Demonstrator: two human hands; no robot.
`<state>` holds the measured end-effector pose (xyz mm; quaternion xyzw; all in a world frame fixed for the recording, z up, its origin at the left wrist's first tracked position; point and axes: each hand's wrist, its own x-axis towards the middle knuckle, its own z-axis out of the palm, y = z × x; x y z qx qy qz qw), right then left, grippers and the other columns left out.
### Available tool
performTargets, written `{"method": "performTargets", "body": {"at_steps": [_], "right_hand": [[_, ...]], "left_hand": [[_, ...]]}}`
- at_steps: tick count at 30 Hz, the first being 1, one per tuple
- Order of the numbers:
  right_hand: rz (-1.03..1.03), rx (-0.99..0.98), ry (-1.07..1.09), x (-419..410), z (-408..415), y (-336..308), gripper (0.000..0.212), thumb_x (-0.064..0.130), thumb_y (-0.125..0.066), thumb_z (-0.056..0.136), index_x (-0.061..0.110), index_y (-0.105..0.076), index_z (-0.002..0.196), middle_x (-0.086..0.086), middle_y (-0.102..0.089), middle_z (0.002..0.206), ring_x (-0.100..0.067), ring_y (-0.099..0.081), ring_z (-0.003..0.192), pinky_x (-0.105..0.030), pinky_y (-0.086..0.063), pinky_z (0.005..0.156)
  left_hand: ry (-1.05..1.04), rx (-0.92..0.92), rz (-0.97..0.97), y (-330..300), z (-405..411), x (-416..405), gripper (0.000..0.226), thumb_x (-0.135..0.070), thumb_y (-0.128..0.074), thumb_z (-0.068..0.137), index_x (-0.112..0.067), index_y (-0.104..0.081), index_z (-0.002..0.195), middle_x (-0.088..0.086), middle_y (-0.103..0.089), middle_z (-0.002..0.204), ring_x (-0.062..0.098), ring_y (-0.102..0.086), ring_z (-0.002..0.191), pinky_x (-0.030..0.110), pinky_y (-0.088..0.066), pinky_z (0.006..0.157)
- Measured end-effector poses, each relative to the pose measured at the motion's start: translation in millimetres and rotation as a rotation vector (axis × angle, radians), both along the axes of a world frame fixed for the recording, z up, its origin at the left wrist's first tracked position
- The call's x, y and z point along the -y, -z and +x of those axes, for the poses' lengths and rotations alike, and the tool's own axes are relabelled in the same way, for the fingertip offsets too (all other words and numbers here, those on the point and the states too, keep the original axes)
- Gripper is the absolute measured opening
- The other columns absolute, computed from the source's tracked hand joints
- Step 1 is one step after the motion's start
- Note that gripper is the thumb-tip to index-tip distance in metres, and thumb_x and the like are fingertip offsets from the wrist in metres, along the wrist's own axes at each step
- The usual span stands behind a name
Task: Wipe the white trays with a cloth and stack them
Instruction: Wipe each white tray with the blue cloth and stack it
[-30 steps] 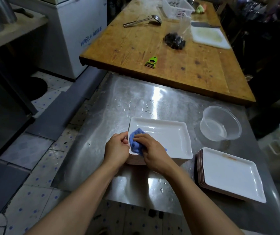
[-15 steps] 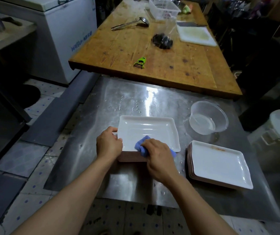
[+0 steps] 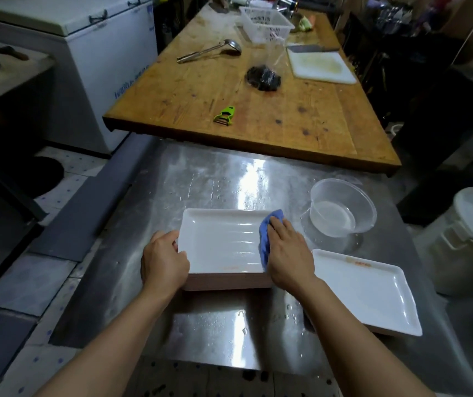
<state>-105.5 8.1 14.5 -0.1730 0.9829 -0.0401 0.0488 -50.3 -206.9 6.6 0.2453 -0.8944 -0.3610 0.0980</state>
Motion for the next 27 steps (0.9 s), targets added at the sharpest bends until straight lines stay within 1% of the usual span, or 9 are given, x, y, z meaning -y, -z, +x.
{"method": "performTargets", "body": {"at_steps": [7, 10, 12, 14, 16, 19, 21, 23, 27], "right_hand": [[-0.042, 0.002, -0.058, 3, -22, 3, 0.073, 0.021, -0.054, 0.088, 0.005, -0.016, 0.148, -0.002, 0.002, 0.158, -0.021, -0.011, 0.144, -0.029, -0.019, 0.115], [-0.126, -0.021, -0.082, -3, -13, 2, 0.05, 0.012, -0.054, 0.085, 0.005, -0.044, 0.133, -0.004, -0.022, 0.153, -0.022, -0.023, 0.139, -0.025, -0.024, 0.108], [-0.176, -0.06, -0.106, -8, -1, 0, 0.023, 0.005, -0.053, 0.08, 0.009, -0.06, 0.102, -0.004, -0.049, 0.128, -0.023, -0.039, 0.124, -0.024, -0.032, 0.093], [-0.211, -0.063, -0.108, -14, 12, -2, 0.006, 0.005, -0.054, 0.08, 0.01, -0.056, 0.08, -0.003, -0.056, 0.1, -0.021, -0.045, 0.104, -0.021, -0.031, 0.077], [-0.323, -0.029, -0.101, -16, 26, -5, 0.009, 0.002, -0.056, 0.081, 0.007, -0.053, 0.074, -0.004, -0.054, 0.088, -0.02, -0.045, 0.092, -0.017, -0.028, 0.068], [-0.5, 0.075, -0.054, -14, 40, -12, 0.018, -0.012, -0.046, 0.076, 0.004, -0.052, 0.069, -0.002, -0.049, 0.085, -0.02, -0.047, 0.083, -0.01, -0.036, 0.066], [-0.523, 0.147, -0.032, -14, 45, -18, 0.023, -0.004, -0.039, 0.073, 0.014, -0.046, 0.061, 0.005, -0.053, 0.082, -0.017, -0.048, 0.081, -0.024, -0.039, 0.067], [-0.553, 0.19, 0.013, -17, 44, -23, 0.03, -0.003, -0.038, 0.07, 0.023, -0.04, 0.056, 0.009, -0.057, 0.077, -0.015, -0.048, 0.076, -0.024, -0.036, 0.064], [-0.793, 0.233, 0.172, -11, 35, -31, 0.011, 0.0, -0.039, 0.078, -0.001, -0.047, 0.071, -0.007, -0.052, 0.074, -0.018, -0.04, 0.061, -0.021, -0.029, 0.053]], "left_hand": [[-0.034, 0.021, -0.01, 0, 0, -4, 0.023, 0.003, -0.051, 0.072, -0.015, -0.043, 0.06, 0.001, -0.045, 0.071, 0.025, -0.044, 0.064, 0.029, -0.028, 0.051], [-0.036, 0.047, -0.018, -2, -1, -5, 0.02, 0.002, -0.051, 0.073, -0.009, -0.064, 0.084, 0.008, -0.057, 0.085, 0.03, -0.053, 0.077, 0.034, -0.041, 0.065], [-0.037, 0.061, -0.032, -2, -1, -4, 0.03, 0.0, -0.052, 0.074, -0.011, -0.067, 0.099, 0.01, -0.061, 0.092, 0.031, -0.055, 0.083, 0.036, -0.046, 0.073], [-0.041, 0.063, -0.038, -2, -1, -5, 0.034, -0.001, -0.053, 0.076, -0.011, -0.067, 0.105, 0.011, -0.061, 0.095, 0.032, -0.056, 0.086, 0.036, -0.048, 0.076], [-0.042, 0.067, -0.047, -3, 0, -6, 0.035, -0.002, -0.053, 0.077, -0.011, -0.066, 0.108, 0.013, -0.061, 0.098, 0.033, -0.056, 0.089, 0.037, -0.048, 0.077], [-0.03, 0.08, -0.049, -4, 0, -7, 0.033, -0.003, -0.054, 0.079, -0.008, -0.064, 0.11, 0.014, -0.061, 0.105, 0.034, -0.056, 0.093, 0.036, -0.046, 0.078], [-0.007, 0.108, -0.075, -7, 1, -7, 0.032, -0.004, -0.056, 0.08, -0.006, -0.059, 0.112, 0.015, -0.058, 0.111, 0.034, -0.055, 0.096, 0.039, -0.046, 0.078], [0.004, 0.137, -0.137, -9, 3, -11, 0.042, -0.011, -0.061, 0.082, -0.012, -0.052, 0.123, 0.01, -0.051, 0.119, 0.031, -0.051, 0.106, 0.04, -0.046, 0.08], [0.1, 0.017, -0.272, -7, 13, -30, 0.048, -0.023, -0.068, 0.081, -0.019, -0.052, 0.126, 0.0, -0.046, 0.122, 0.021, -0.04, 0.118, 0.036, -0.044, 0.088]]}}
